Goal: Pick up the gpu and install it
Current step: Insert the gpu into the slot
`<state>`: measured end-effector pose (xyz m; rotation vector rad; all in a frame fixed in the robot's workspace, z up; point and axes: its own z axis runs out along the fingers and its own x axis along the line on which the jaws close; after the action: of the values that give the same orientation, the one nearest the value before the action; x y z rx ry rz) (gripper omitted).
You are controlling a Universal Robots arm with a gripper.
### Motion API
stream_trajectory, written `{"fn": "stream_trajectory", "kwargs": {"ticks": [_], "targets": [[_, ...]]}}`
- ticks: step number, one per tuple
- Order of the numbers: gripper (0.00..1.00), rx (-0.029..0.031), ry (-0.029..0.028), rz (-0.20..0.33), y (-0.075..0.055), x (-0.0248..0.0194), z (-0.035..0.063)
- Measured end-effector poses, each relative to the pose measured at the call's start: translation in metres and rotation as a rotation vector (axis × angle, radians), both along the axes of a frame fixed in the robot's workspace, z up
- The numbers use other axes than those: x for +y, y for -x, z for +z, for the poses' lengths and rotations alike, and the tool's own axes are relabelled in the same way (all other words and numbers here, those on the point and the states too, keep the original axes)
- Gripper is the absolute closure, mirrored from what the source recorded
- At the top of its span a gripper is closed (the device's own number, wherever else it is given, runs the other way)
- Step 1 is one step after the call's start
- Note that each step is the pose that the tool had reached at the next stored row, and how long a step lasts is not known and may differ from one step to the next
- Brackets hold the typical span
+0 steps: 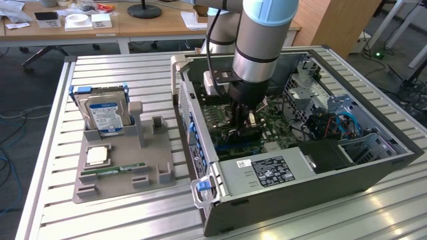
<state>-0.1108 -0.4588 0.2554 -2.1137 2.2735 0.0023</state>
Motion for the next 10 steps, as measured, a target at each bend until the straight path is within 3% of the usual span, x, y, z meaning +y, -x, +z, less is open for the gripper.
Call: {"fn": "stream_trajectory", "kwargs": {"ticks": [10], "targets": [[0.56,0.0,0.0001,0.0,0.0,0.0,-0.0001]]}}
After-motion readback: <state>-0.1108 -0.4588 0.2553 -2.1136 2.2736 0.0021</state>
